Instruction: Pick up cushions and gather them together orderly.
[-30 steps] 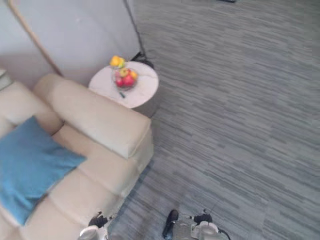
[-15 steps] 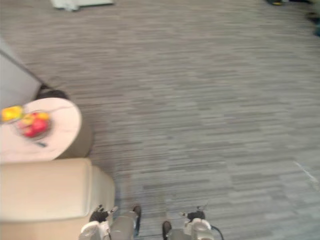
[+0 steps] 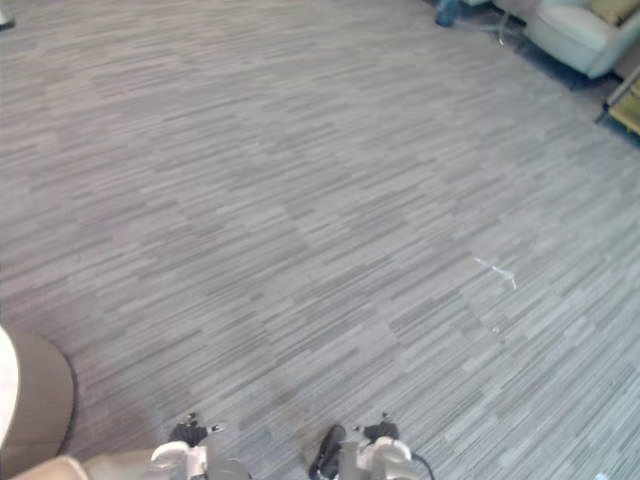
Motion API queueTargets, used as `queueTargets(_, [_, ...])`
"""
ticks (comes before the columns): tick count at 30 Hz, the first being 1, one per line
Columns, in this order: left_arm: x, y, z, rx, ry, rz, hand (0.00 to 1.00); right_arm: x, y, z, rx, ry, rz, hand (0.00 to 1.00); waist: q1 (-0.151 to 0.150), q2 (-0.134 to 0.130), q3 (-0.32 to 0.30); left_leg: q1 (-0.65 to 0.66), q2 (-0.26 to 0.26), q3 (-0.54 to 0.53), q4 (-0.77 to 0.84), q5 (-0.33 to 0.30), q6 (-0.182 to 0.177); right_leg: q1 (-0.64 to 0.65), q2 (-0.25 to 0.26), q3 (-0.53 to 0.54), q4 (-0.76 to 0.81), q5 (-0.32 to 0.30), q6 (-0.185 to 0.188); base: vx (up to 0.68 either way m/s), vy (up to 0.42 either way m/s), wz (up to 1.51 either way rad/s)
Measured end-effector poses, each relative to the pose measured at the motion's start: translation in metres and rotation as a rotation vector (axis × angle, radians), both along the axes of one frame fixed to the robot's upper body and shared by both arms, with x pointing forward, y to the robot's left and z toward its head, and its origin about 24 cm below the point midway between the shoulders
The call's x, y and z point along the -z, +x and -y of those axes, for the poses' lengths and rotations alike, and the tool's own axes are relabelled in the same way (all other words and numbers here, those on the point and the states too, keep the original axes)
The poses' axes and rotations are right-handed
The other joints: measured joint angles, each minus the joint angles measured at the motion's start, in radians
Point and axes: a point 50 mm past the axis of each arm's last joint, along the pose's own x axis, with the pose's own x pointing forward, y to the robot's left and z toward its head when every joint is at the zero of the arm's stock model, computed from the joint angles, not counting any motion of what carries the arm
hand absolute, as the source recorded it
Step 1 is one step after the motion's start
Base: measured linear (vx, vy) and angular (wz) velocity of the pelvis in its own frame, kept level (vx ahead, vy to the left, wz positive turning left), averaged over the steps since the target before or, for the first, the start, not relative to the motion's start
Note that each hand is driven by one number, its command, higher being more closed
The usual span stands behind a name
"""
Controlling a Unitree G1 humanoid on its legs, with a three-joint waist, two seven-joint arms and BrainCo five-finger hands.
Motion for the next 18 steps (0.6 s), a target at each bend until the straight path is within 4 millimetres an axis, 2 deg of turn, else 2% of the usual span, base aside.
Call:
queueTargets(1, [-0.003,0.005,0.001,-0.01,-0.002,0.026,0.0,-0.001,0.001,0.003,0.012,-0.008,-0.001,0.0,0.013,0.011,0.012,-0.082,0.011,-0.068,0.201,-0.014,0.035,0.043,0.028,0.044,0.004,-0.036,-0.016,0.34,-0.077,-0.89])
queueTargets(2, [-0.004,0.008,0.002,0.001,0.002,0.041,0.0,0.0,0.001,0.001,0.023,0.002,-0.002,0.0,0.023,0.009,0.018,-0.147,-0.023,-0.102,0.256,-0.061,0.006,0.081,0.033,0.082,0.002,-0.068,-0.026,0.35,-0.054,-0.87])
queueTargets(3, [-0.005,0.009,0.002,0.002,0.003,0.048,0.0,0.0,0.002,0.0,0.024,0.004,0.002,0.0,0.026,0.005,0.019,-0.167,-0.041,-0.108,0.253,-0.072,0.003,0.091,0.033,0.099,-0.002,-0.076,-0.025,0.44,-0.041,-0.89])
queueTargets(5, [-0.01,0.017,0.003,0.002,0.002,0.095,0.0,0.002,-0.002,0.002,0.045,0.008,-0.028,0.0,0.048,-0.014,0.025,-0.271,-0.174,-0.15,0.047,-0.094,-0.007,0.156,0.021,0.201,-0.041,-0.091,-0.018,0.42,0.01,-1.16])
queueTargets(6, [-0.011,0.017,0.004,0.002,0.001,0.098,0.0,0.002,-0.002,0.002,0.047,0.005,-0.03,0.0,0.052,-0.013,0.024,-0.286,-0.191,-0.163,0.0,-0.089,-0.012,0.162,0.019,0.219,-0.046,-0.094,-0.013,0.42,0.135,-1.33])
queueTargets(7, [-0.011,0.018,0.003,-0.002,0.003,0.107,0.0,0.002,-0.002,0.005,0.059,0.0,-0.028,0.0,0.057,-0.006,0.023,-0.32,-0.243,-0.208,-0.194,-0.047,-0.031,0.185,0.008,0.274,-0.063,-0.11,0.016,0.44,0.191,-1.34])
queueTargets(8, [-0.011,0.016,0.002,-0.006,0.005,0.103,0.0,0.003,-0.006,0.006,0.07,-0.001,-0.039,0.0,0.068,-0.01,0.022,-0.318,-0.266,-0.225,-0.297,0.073,-0.043,0.204,-0.004,0.326,-0.066,-0.136,0.043,0.55,0.237,-1.43])
queueTargets(9, [-0.01,0.014,0.0,-0.009,0.01,0.098,0.0,0.005,-0.01,0.006,0.074,0.002,-0.049,0.0,0.077,-0.019,0.013,-0.304,-0.273,-0.213,-0.303,0.115,-0.025,0.211,-0.012,0.353,-0.067,-0.147,0.053,0.55,0.206,-0.99])
queueTargets(10, [-0.01,0.013,-0.005,-0.005,0.026,0.095,0.0,0.007,-0.017,-0.001,0.085,0.023,-0.063,0.0,0.073,-0.047,-0.016,-0.303,-0.3,-0.184,-0.278,0.054,0.007,0.225,-0.044,0.378,-0.06,-0.156,0.065,0.64,0.171,-0.68])
queueTargets(11, [-0.01,0.012,-0.006,-0.016,0.022,0.092,0.0,0.01,-0.025,-0.004,0.098,0.035,-0.082,0.0,0.077,-0.065,-0.028,-0.296,-0.301,-0.155,-0.249,0.016,0.028,0.2,-0.062,0.39,0.008,-0.154,0.078,0.76,0.191,-0.61])
queueTargets(12, [-0.011,0.013,-0.006,-0.016,0.025,0.094,0.0,0.01,-0.025,-0.007,0.1,0.042,-0.077,0.0,0.086,-0.074,-0.029,-0.267,-0.303,-0.127,-0.234,-0.017,0.049,0.159,-0.082,0.394,0.14,-0.153,0.097,0.73,0.189,-0.58])
queueTargets(13, [-0.011,0.015,-0.007,-0.012,0.027,0.096,0.0,0.008,-0.024,-0.007,0.099,0.042,-0.065,0.0,0.086,-0.081,-0.024,-0.232,-0.309,-0.111,-0.236,-0.029,0.061,0.112,-0.101,0.396,0.284,-0.134,0.133,0.69,0.184,-0.48])
queueTargets(14, [-0.009,0.013,-0.007,0.0,0.029,0.078,0.0,0.007,-0.02,-0.006,0.095,0.044,-0.046,0.0,0.079,-0.089,-0.019,-0.154,-0.33,-0.1,-0.255,-0.045,0.082,0.018,-0.141,0.397,0.55,-0.071,0.213,0.57,0.132,-0.36])
queueTargets(15, [-0.008,0.012,-0.004,0.011,0.022,0.063,0.0,0.005,-0.017,-0.003,0.093,0.037,-0.026,0.0,0.069,-0.081,-0.014,-0.085,-0.333,-0.1,-0.274,-0.059,0.086,-0.022,-0.156,0.38,0.696,-0.068,0.215,0.54,0.1,-0.33])
queueTargets(16, [-0.007,0.01,0.0,0.01,0.011,0.055,0.0,0.004,-0.016,-0.001,0.089,0.034,-0.016,0.0,0.061,-0.073,-0.011,-0.012,-0.331,-0.103,-0.303,-0.063,0.087,-0.049,-0.173,0.339,0.781,-0.071,0.2,0.41,0.06,-0.2])
queueTargets(17, [-0.007,0.012,0.002,0.01,0.007,0.056,0.0,0.003,-0.016,0.0,0.086,0.031,-0.016,0.0,0.058,-0.069,-0.011,0.019,-0.327,-0.103,-0.321,-0.063,0.087,-0.06,-0.18,0.315,0.798,-0.076,0.184,0.48,0.05,-0.24])
queueTargets(18, [-0.006,0.012,0.006,0.008,-0.004,0.057,0.0,0.001,-0.011,0.0,0.071,0.02,0.006,0.0,0.051,-0.051,-0.013,0.124,-0.3,-0.092,-0.392,-0.066,0.085,-0.113,-0.2,0.207,0.763,-0.089,0.141,0.37,0.015,-0.19])
